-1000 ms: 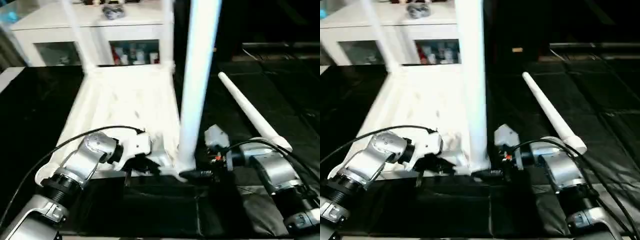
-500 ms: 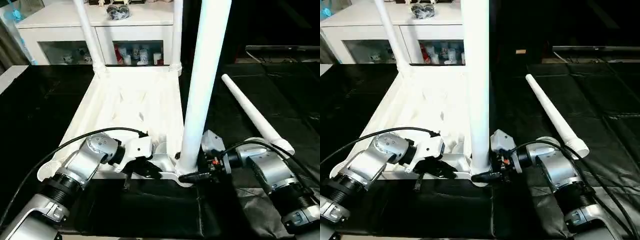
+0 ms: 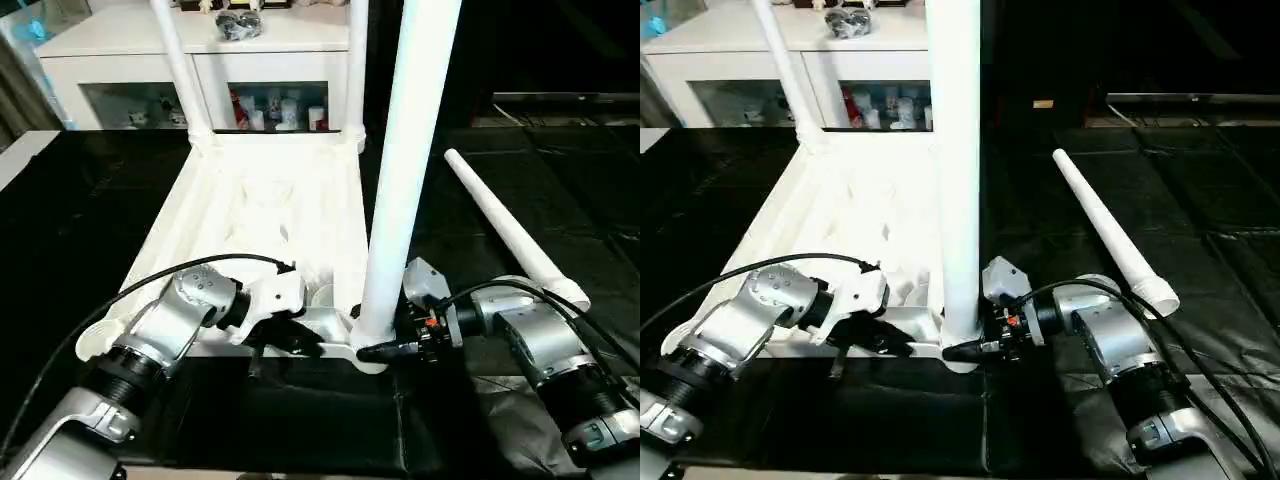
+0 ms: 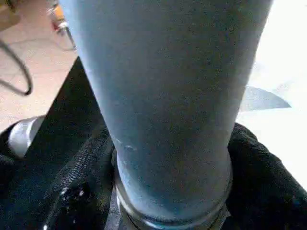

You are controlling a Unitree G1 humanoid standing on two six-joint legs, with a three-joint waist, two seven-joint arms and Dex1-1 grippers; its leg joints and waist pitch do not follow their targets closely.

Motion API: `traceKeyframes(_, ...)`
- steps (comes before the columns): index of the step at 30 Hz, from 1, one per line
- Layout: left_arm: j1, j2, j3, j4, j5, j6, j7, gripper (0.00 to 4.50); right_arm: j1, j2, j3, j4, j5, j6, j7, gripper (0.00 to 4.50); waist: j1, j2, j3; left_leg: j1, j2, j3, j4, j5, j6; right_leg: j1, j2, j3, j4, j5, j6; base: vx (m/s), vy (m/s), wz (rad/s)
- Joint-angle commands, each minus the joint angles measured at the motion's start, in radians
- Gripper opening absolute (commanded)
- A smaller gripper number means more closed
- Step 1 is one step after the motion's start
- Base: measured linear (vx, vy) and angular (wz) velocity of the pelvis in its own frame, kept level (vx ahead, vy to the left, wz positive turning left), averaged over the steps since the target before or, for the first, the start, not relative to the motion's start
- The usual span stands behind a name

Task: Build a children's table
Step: Rotate leg to tighten

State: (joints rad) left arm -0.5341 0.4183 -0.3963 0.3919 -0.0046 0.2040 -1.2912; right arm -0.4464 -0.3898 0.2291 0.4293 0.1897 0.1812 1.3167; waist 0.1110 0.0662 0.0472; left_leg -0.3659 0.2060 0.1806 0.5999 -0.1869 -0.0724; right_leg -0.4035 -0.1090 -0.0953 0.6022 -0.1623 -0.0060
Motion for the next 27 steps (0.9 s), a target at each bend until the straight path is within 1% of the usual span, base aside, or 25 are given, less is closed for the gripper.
traceKeyframes(1,-0.02,-0.057,0.027,0.0,-0.001,0.068,0.127,0.0,0.016,0.084,-0.003,-0.037,0.031,0.071,-0.12,2.79,-0.01,-0.019,-0.062,0.008,0.018,-0.004,-0.076,-0.246,0.03,0.047,-0.037,0.041,-0.08,-0.379,-0.184,0.0,0.0,0.0)
traceKeyframes(2,-0.019,-0.08,0.047,-0.01,-0.004,0.104,0.179,0.0,0.024,0.116,-0.009,-0.039,0.018,0.088,-0.193,2.79,-0.017,-0.014,-0.06,0.007,0.016,-0.007,-0.08,-0.26,0.014,0.048,-0.037,0.04,-0.084,-0.416,-0.167,0.0,0.0,0.0)
traceKeyframes(3,-0.015,-0.109,0.069,-0.028,-0.006,0.153,0.238,0.0,0.032,0.155,-0.014,-0.039,0.001,0.106,-0.276,2.79,-0.021,-0.015,-0.061,0.008,0.016,-0.009,-0.08,-0.265,0.006,0.049,-0.037,0.038,-0.083,-0.429,-0.16,0.0,0.0,0.0)
traceKeyframes(4,-0.01,-0.133,0.083,-0.046,-0.007,0.193,0.282,0.0,0.033,0.183,-0.016,-0.035,-0.016,0.113,-0.335,2.79,-0.033,-0.017,-0.058,0.003,0.012,-0.012,-0.082,-0.285,0.001,0.051,-0.038,0.033,-0.089,-0.475,-0.139,-0.059,0.006,-0.13)
traceKeyframes(5,-0.002,-0.176,0.107,-0.074,-0.005,0.253,0.357,0.0,0.031,0.234,-0.022,-0.02,-0.044,0.124,-0.439,2.79,-0.047,-0.016,-0.055,-0.002,0.01,-0.016,-0.084,-0.3,-0.004,0.054,-0.038,0.027,-0.095,-0.524,-0.113,0.0,0.0,0.0)
traceKeyframes(6,-0.002,-0.176,0.107,-0.074,-0.005,0.253,0.357,0.0,0.031,0.234,-0.022,-0.02,-0.044,0.124,-0.439,2.79,-0.054,-0.015,-0.055,-0.001,0.011,-0.016,-0.083,-0.306,-0.009,0.052,-0.04,0.029,-0.096,-0.531,-0.108,0.0,0.0,0.0)
traceKeyframes(7,0.003,-0.199,0.118,-0.088,-0.003,0.282,0.393,0.0,0.028,0.259,-0.027,-0.011,-0.058,0.132,-0.492,2.79,-0.064,-0.017,-0.056,-0.002,0.005,-0.018,-0.081,-0.315,-0.004,0.052,-0.038,0.024,-0.104,-0.558,-0.092,0.0,0.0,0.0)
traceKeyframes(8,0.007,-0.224,0.13,-0.1,-0.001,0.306,0.428,0.0,0.021,0.284,-0.035,0.0,-0.071,0.141,-0.546,2.79,-0.074,-0.018,-0.056,-0.003,0.004,-0.02,-0.081,-0.32,0.003,0.05,-0.038,0.022,-0.108,-0.561,-0.088,0.0,0.0,0.0)
traceKeyframes(9,0.008,-0.229,0.133,-0.103,-0.001,0.312,0.436,0.0,0.019,0.29,-0.037,0.002,-0.074,0.143,-0.558,2.79,-0.078,-0.017,-0.057,-0.003,0.004,-0.02,-0.079,-0.314,0.004,0.051,-0.038,0.023,-0.107,-0.551,-0.091,0.0,0.0,0.0)
traceKeyframes(10,0.012,-0.264,0.148,-0.118,0.006,0.337,0.489,0.0,0.004,0.325,-0.051,0.017,-0.082,0.15,-0.622,2.79,-0.081,-0.016,-0.057,-0.004,0.004,-0.02,-0.08,-0.314,0.009,0.05,-0.038,0.021,-0.109,-0.549,-0.091,0.0,0.0,0.0)
traceKeyframes(11,0.015,-0.298,0.166,-0.128,0.011,0.353,0.542,0.0,-0.012,0.353,-0.06,0.031,-0.092,0.153,-0.677,2.79,-0.086,-0.018,-0.057,-0.003,0.003,-0.02,-0.079,-0.312,0.013,0.047,-0.035,0.019,-0.11,-0.54,-0.097,0.0,0.0,0.0)
traceKeyframes(12,0.016,-0.318,0.174,-0.135,0.014,0.365,0.575,0.0,-0.021,0.371,-0.064,0.037,-0.099,0.156,-0.708,2.79,-0.089,-0.018,-0.056,-0.001,0.003,-0.019,-0.078,-0.312,0.014,0.044,-0.034,0.02,-0.111,-0.536,-0.1,0.0,0.0,0.0)
traceKeyframes(13,0.017,-0.33,0.175,-0.143,0.018,0.37,0.598,0.0,-0.03,0.381,-0.061,0.042,-0.11,0.149,-0.727,2.79,-0.089,-0.02,-0.058,0.002,0.002,-0.019,-0.076,-0.312,0.018,0.043,-0.033,0.019,-0.113,-0.531,-0.102,0.0,0.0,0.0)
traceKeyframes(14,0.017,-0.333,0.173,-0.149,0.019,0.377,0.604,0.0,-0.03,0.389,-0.068,0.037,-0.101,0.152,-0.726,2.79,-0.09,-0.021,-0.059,-0.002,0.003,-0.019,-0.078,-0.305,0.026,0.044,-0.033,0.021,-0.11,-0.51,-0.107,0.0,0.0,0.0)
traceKeyframes(15,0.017,-0.333,0.173,-0.149,0.019,0.377,0.604,0.0,-0.03,0.389,-0.068,0.037,-0.101,0.152,-0.726,3.14,-0.09,-0.019,-0.059,-0.003,0.004,-0.019,-0.079,-0.303,0.03,0.045,-0.033,0.022,-0.109,-0.497,-0.109,0.0,0.0,0.0)
traceKeyframes(16,0.017,-0.334,0.172,-0.153,0.019,0.383,0.608,0.0,-0.028,0.394,-0.075,0.032,-0.093,0.156,-0.724,3.49,-0.09,-0.019,-0.061,-0.003,0.005,-0.019,-0.079,-0.299,0.034,0.046,-0.033,0.023,-0.107,-0.48,-0.113,0.0,0.0,0.0)
traceKeyframes(17,0.017,-0.33,0.169,-0.155,0.025,0.382,0.606,0.0,-0.026,0.392,-0.076,0.027,-0.095,0.153,-0.727,3.49,-0.089,-0.018,-0.062,-0.004,0.007,-0.017,-0.079,-0.284,0.043,0.046,-0.031,0.027,-0.102,-0.427,-0.131,0.0,0.0,0.0)
traceKeyframes(18,0.017,-0.33,0.169,-0.155,0.025,0.382,0.606,0.0,-0.026,0.392,-0.076,0.027,-0.095,0.153,-0.727,3.52,-0.089,-0.018,-0.063,-0.004,0.007,-0.017,-0.078,-0.277,0.044,0.047,-0.032,0.028,-0.1,-0.41,-0.138,0.0,0.0,0.0)
traceKeyframes(19,0.017,-0.328,0.168,-0.155,0.025,0.382,0.605,0.0,-0.026,0.391,-0.077,0.025,-0.095,0.153,-0.726,3.59,-0.089,-0.018,-0.064,-0.008,0.007,-0.016,-0.078,-0.261,0.047,0.05,-0.032,0.029,-0.094,-0.376,-0.15,0.0,0.0,0.0)
traceKeyframes(20,0.015,-0.311,0.165,-0.16,0.029,0.386,0.598,0.0,-0.019,0.383,-0.081,0.011,-0.095,0.154,-0.721,3.74,-0.087,-0.016,-0.064,-0.007,0.008,-0.016,-0.078,-0.249,0.05,0.051,-0.032,0.03,-0.091,-0.351,-0.159,0.0,0.0,0.0)
traceKeyframes(21,0.015,-0.311,0.165,-0.161,0.029,0.386,0.598,0.0,-0.019,0.382,-0.081,0.01,-0.095,0.153,-0.721,3.86,-0.087,-0.017,-0.066,-0.006,0.008,-0.015,-0.077,-0.24,0.051,0.052,-0.032,0.031,-0.09,-0.334,-0.165,0.0,0.0,0.0)
traceKeyframes(23,0.018,-0.29,0.163,-0.168,0.033,0.386,0.584,0.0,-0.011,0.369,-0.087,-0.004,-0.092,0.144,-0.698,3.98,-0.085,-0.017,-0.067,-0.008,0.008,-0.013,-0.075,-0.212,0.06,0.055,-0.033,0.033,-0.084,-0.282,-0.186,0.0,0.0,0.0)
traceKeyframes(25,0.022,-0.259,0.156,-0.172,0.029,0.376,0.553,0.0,-0.001,0.341,-0.093,-0.021,-0.085,0.125,-0.657,4.2,-0.083,-0.018,-0.067,-0.009,0.008,-0.012,-0.074,-0.201,0.066,0.057,-0.034,0.033,-0.084,-0.279,-0.189,0.0,0.0,0.0)
traceKeyframes(27,0.024,-0.24,0.15,-0.171,0.025,0.363,0.527,0.0,0.004,0.321,-0.095,-0.03,-0.081,0.116,-0.629,4.38,-0.081,-0.017,-0.067,-0.008,0.009,-0.012,-0.074,-0.2,0.068,0.057,-0.034,0.034,-0.083,-0.282,-0.189,0.0,0.0,0.0)
